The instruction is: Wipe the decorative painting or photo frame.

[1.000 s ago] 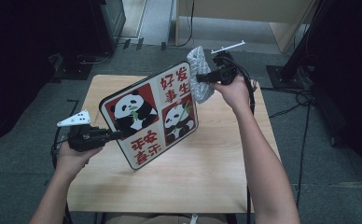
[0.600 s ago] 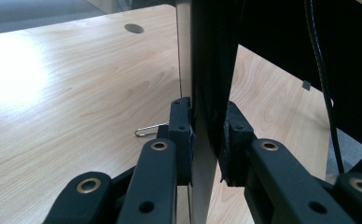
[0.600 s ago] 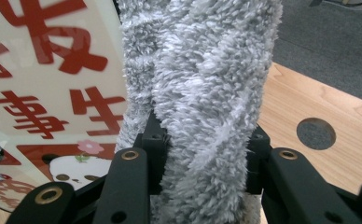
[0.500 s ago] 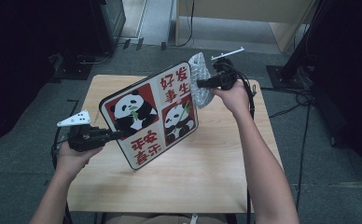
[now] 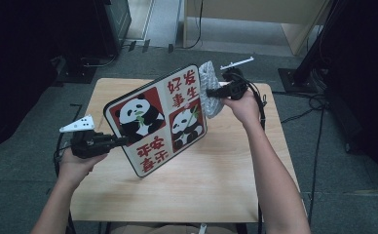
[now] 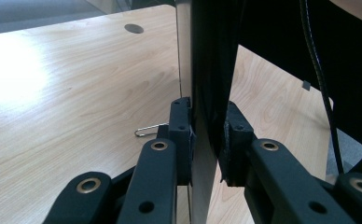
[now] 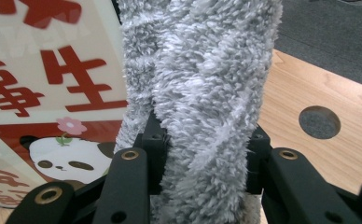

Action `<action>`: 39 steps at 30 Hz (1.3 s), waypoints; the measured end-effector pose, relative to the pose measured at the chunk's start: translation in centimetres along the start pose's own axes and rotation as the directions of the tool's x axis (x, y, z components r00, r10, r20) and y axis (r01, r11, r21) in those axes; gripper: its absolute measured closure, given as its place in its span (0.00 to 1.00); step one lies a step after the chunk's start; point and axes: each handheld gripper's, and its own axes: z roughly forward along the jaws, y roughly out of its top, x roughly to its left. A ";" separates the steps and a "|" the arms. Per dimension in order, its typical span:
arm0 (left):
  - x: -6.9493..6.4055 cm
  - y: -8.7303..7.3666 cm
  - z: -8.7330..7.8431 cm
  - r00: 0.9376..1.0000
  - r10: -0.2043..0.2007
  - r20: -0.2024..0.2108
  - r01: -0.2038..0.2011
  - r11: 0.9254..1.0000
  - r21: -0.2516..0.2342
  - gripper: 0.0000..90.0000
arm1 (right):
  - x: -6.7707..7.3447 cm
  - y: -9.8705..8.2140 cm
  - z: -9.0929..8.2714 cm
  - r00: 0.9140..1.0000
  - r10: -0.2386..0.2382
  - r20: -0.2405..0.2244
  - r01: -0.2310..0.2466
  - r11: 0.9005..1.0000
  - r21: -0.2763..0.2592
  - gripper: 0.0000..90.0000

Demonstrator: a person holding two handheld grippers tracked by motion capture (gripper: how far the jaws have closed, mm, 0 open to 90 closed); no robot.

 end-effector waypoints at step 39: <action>-0.1 0.0 0.1 1.000 0.000 0.003 0.000 1.000 0.004 0.87 | -0.6 -4.4 2.3 1.000 -0.010 0.026 0.010 1.000 -0.025 0.71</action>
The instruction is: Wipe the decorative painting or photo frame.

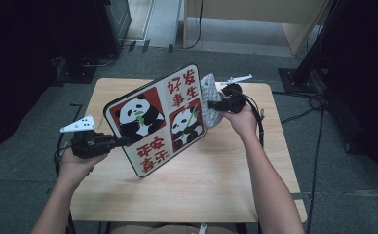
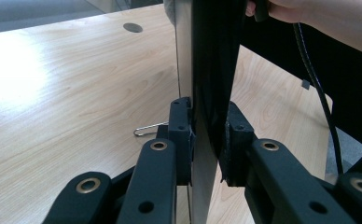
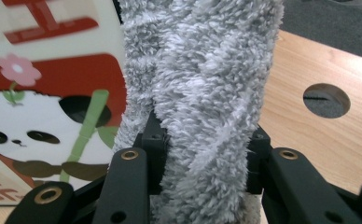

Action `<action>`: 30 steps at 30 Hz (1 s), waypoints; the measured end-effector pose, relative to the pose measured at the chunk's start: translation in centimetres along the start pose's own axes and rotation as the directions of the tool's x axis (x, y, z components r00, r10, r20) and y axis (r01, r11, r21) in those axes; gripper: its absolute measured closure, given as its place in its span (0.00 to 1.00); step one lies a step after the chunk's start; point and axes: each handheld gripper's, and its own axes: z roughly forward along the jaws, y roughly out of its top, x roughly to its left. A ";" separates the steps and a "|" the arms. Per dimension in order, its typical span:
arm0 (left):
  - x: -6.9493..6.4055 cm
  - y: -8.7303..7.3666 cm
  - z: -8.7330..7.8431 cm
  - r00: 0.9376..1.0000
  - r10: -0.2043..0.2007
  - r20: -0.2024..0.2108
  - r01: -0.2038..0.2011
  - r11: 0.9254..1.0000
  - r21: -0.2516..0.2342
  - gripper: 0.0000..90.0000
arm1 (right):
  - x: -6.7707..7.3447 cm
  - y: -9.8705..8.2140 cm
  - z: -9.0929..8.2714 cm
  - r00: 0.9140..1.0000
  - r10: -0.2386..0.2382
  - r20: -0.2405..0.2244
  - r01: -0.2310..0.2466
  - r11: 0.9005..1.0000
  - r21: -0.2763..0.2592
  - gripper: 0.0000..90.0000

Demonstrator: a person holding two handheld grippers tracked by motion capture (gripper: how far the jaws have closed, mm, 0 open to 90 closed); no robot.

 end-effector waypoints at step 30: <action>0.0 -0.1 0.1 1.000 -0.001 0.001 0.001 1.000 -0.003 0.87 | -0.6 -4.7 2.2 0.999 0.043 0.012 -0.043 0.998 0.048 0.71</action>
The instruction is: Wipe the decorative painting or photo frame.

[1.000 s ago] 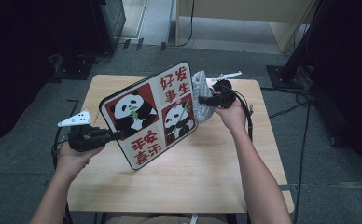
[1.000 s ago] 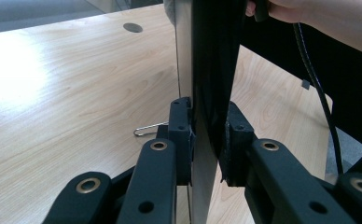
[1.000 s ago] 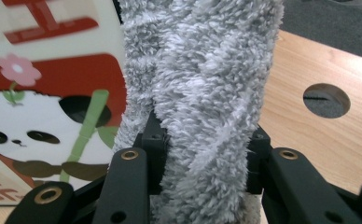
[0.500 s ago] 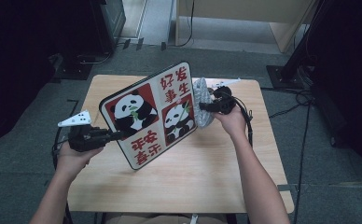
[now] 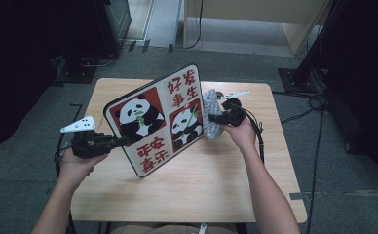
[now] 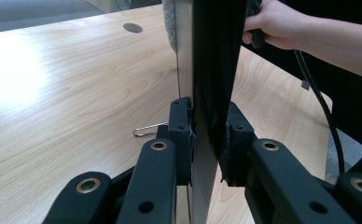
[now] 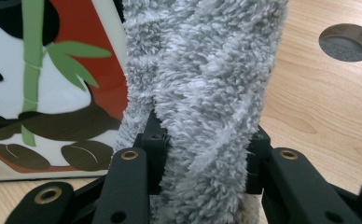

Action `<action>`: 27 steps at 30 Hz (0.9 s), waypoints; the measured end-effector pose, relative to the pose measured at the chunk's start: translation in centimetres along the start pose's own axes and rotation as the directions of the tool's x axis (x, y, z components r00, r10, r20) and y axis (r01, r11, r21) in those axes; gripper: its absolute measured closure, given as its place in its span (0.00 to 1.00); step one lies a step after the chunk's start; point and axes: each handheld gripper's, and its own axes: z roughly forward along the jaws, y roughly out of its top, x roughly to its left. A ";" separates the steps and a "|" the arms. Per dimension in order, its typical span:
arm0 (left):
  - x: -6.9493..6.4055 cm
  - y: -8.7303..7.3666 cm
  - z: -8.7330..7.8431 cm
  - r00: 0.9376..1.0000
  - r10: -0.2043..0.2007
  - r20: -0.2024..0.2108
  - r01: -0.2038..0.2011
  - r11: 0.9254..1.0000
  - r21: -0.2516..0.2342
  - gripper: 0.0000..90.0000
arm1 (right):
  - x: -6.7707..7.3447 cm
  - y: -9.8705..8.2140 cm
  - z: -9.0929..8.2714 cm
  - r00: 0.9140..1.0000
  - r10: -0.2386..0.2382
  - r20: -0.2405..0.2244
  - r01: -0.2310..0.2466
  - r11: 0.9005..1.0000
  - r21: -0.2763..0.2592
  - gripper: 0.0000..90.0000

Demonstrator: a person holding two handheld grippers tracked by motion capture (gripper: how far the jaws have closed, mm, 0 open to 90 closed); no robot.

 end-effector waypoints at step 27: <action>-0.1 0.0 0.1 1.000 0.004 -0.011 -0.004 1.000 -0.001 0.87 | -0.4 -2.6 1.4 0.999 0.036 0.023 -0.036 0.999 0.011 0.72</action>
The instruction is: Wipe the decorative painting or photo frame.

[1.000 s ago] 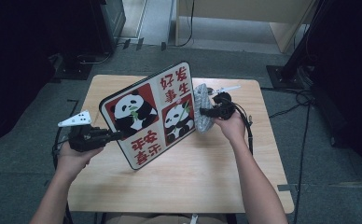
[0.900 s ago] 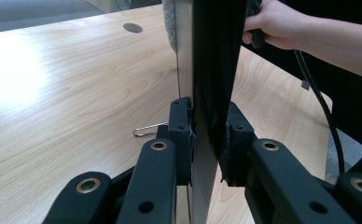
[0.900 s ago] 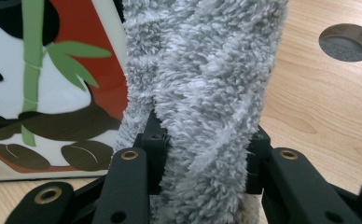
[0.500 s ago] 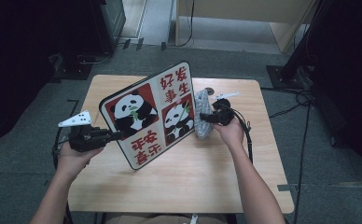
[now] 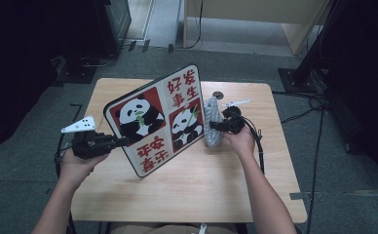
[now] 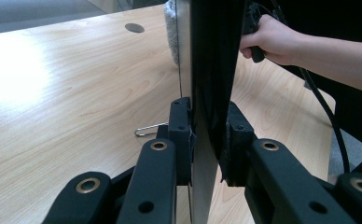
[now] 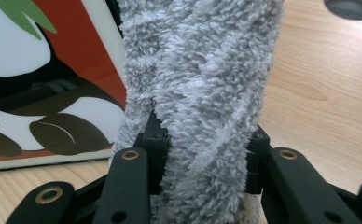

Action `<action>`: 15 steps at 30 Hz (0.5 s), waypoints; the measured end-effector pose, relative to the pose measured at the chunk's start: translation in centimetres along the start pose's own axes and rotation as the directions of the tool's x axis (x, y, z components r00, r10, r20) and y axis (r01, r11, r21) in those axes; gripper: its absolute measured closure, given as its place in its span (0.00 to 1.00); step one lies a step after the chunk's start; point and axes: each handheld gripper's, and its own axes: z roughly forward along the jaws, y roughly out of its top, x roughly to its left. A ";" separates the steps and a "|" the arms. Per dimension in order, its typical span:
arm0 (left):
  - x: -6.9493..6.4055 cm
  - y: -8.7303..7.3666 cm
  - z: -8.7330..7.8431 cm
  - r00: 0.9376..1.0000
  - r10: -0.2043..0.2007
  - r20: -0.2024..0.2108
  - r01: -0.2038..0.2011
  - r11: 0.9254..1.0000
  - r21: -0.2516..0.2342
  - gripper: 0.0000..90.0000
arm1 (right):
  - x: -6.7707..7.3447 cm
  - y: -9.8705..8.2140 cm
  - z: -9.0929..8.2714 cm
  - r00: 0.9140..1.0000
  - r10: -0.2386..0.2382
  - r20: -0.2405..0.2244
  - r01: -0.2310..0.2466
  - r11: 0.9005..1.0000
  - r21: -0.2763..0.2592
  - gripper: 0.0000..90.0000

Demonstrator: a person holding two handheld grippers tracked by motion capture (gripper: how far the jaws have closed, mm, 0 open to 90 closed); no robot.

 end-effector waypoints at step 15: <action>-0.1 -0.1 0.0 1.000 0.002 -0.011 -0.002 1.000 0.001 0.87 | -1.2 0.3 -2.9 0.999 0.004 0.045 0.001 0.995 -0.101 0.71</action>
